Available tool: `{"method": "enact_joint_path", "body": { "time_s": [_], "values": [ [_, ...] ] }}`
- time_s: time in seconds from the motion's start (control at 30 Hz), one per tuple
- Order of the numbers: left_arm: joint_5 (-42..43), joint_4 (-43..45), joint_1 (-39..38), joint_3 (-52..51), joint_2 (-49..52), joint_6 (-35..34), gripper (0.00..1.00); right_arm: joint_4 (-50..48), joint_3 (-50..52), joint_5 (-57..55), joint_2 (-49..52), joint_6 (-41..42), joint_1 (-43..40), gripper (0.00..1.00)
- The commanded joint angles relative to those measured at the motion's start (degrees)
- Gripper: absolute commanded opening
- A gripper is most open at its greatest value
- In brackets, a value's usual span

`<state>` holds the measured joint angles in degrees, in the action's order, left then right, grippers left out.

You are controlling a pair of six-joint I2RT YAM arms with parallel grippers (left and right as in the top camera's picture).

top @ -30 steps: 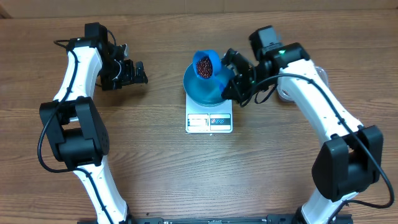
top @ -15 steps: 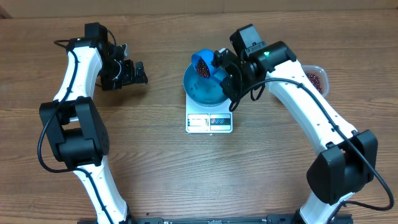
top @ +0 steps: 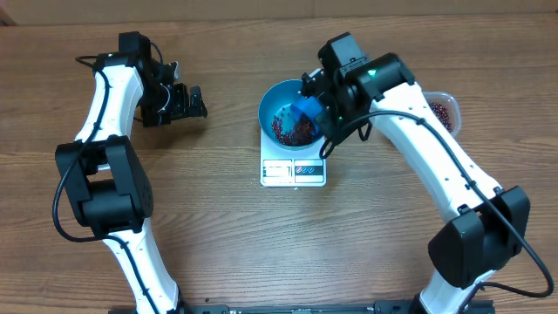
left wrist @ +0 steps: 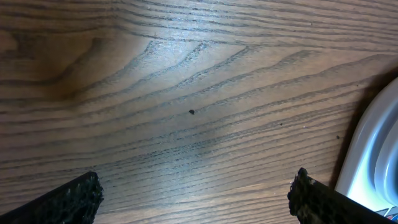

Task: Scoop item into bowl and weigh 150g on scale
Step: 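Tilt the scoop to pour beans into the blue bowl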

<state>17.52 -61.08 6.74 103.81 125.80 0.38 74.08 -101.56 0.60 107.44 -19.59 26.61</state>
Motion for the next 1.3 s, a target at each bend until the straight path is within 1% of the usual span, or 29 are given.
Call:
{"method": "enact_joint_path", "body": {
  "time_s": [0.0, 0.17, 0.5, 0.53, 0.6, 0.63, 0.77, 0.87, 0.93, 1.0, 1.03, 1.17, 1.2, 1.27],
  "values": [
    [-0.11, 0.04, -0.39, 0.44, 0.48, 0.9, 1.0, -1.07, -1.7, -4.24, -0.37, -0.35, 2.19, 0.04],
    [-0.13, 0.04, -0.39, 0.44, 0.48, 0.9, 0.99, -3.15, -1.7, -5.09, -0.37, -0.37, 3.23, 0.04],
    [-0.11, 0.04, -0.39, 0.44, 0.48, 0.9, 1.0, -3.5, -1.7, -5.66, -0.44, -3.13, 3.34, 0.04],
    [-0.11, 0.04, -0.39, 0.44, 0.48, 0.9, 1.0, -3.48, -1.7, -5.66, -0.42, -3.13, 3.34, 0.12],
    [-0.11, 0.04, -0.39, 0.44, 0.48, 0.9, 0.99, -3.48, -1.7, -5.64, -0.44, -3.13, 3.34, 0.18],
    [-0.11, 0.04, -0.39, 0.44, 0.48, 0.87, 1.0, -3.48, -1.7, -5.4, -0.42, -3.1, 3.34, 0.27],
    [-0.11, 0.04, -0.39, 0.44, 0.48, 0.87, 1.0, -3.1, -1.68, -2.91, -0.42, -3.13, 3.32, 0.33],
    [-0.11, 0.04, -0.39, 0.44, 0.48, 0.9, 1.0, -3.23, -1.4, -2.93, -0.42, -3.17, 3.21, 0.47],
    [-0.11, 0.04, -0.39, 0.44, 0.48, 0.9, 0.99, -3.54, -1.14, -2.91, -0.35, -3.13, 2.58, 0.53],
    [-0.11, 0.04, -0.39, 0.44, 0.48, 0.87, 0.99, -3.58, -1.11, -2.89, -0.07, -2.62, 2.14, 0.54],
    [-0.11, 0.04, -0.39, 0.44, 0.48, 0.9, 1.0, -3.74, -1.07, -2.86, 0.09, -0.9, 1.75, 0.56],
    [-0.11, 0.04, -0.39, 0.44, 0.48, 0.9, 1.0, -3.8, -0.76, 1.9, 1.11, 8.0, 0.17, 0.54],
    [-0.11, 0.04, -0.39, 0.44, 0.48, 0.87, 1.0, -3.39, -0.76, 3.08, 1.86, 12.07, -0.42, 0.53],
    [-0.11, 0.04, -0.39, 0.44, 0.48, 0.9, 1.0, -2.27, -0.74, 4.79, 3.13, 16.17, -1.25, 0.52]
  ]
}}
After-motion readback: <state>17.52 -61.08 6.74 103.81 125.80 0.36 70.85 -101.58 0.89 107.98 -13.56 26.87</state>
